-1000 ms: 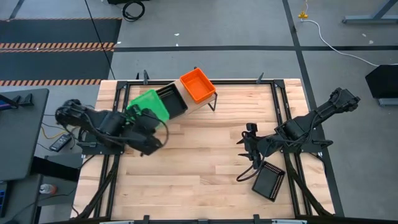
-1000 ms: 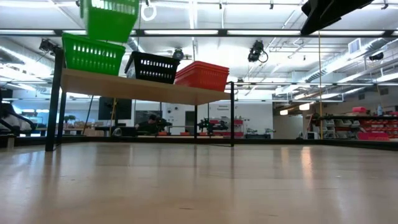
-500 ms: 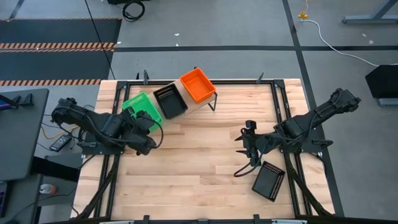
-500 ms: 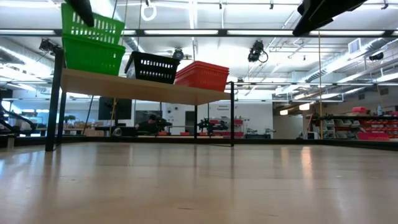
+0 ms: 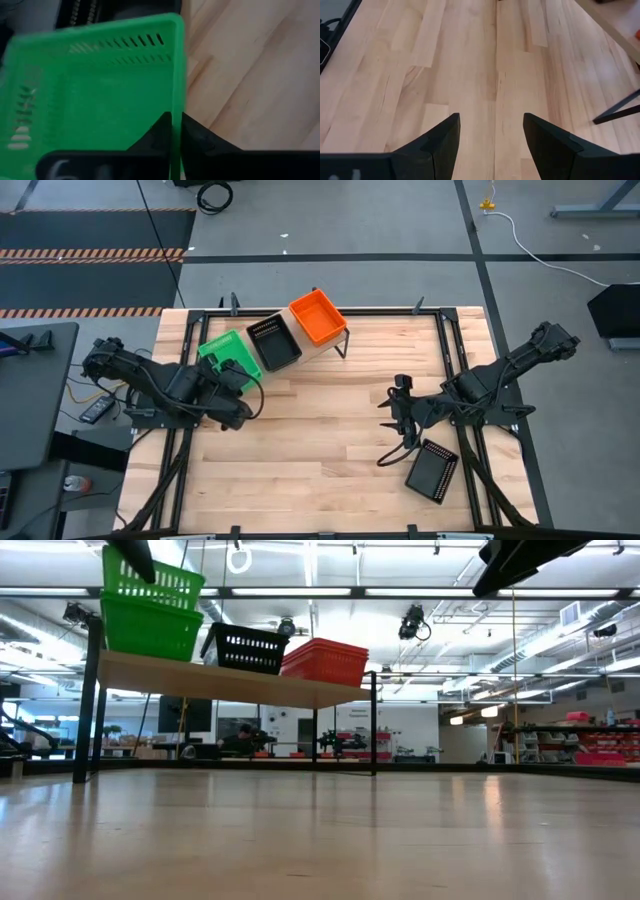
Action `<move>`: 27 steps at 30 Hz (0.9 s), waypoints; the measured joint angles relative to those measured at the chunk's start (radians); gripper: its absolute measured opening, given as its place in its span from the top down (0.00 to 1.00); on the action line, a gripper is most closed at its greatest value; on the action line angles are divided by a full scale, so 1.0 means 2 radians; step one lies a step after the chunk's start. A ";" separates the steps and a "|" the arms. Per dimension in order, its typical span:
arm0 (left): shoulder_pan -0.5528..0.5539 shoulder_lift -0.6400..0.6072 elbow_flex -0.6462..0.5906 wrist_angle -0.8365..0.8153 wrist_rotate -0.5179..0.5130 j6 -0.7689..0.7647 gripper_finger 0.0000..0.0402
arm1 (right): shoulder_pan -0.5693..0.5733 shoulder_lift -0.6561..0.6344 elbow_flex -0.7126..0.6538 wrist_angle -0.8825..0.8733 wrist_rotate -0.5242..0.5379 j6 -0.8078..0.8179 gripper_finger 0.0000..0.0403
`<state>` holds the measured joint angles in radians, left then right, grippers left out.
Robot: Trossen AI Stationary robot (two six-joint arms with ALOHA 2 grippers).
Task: Stack baskets on shelf by color
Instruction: Stack the green basket on the green baskets on the shelf
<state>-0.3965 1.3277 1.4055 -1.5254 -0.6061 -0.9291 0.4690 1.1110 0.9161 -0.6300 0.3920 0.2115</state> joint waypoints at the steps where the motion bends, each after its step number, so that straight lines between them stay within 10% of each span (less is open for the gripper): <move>1: 0.000 0.000 0.000 0.008 -0.001 0.003 0.90 | 0.000 0.000 0.000 0.000 0.000 0.000 0.44; 14: 0.000 0.000 0.011 0.013 -0.019 -0.015 0.64 | 0.000 0.000 0.000 0.000 0.000 0.003 0.44; 27: -0.054 0.030 0.019 0.243 0.018 0.059 0.70 | 0.009 0.000 0.000 -0.001 -0.025 0.050 0.44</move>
<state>-0.5041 1.3880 1.4437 -1.0401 -0.5699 -0.8102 0.4870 1.1110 0.9155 -0.6322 0.3426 0.3121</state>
